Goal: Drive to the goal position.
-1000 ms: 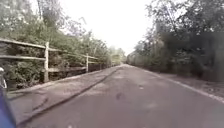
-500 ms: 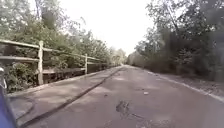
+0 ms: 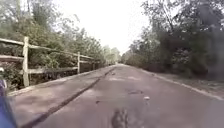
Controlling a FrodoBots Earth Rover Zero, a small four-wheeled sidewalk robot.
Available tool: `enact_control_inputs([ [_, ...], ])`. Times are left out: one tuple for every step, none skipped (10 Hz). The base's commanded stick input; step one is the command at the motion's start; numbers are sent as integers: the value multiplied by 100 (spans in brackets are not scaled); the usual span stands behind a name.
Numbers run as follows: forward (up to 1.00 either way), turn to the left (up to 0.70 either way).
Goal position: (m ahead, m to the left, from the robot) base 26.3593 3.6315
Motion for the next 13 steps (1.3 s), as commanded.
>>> enact_control_inputs([
  [70, 0],
  [70, 0],
  [70, 0],
  [70, 0],
  [70, 0],
  [70, 0],
  [70, 0],
  [70, 0],
  [70, 0],
  [70, 0],
  [70, 0],
  [70, 0],
  [70, 0],
])
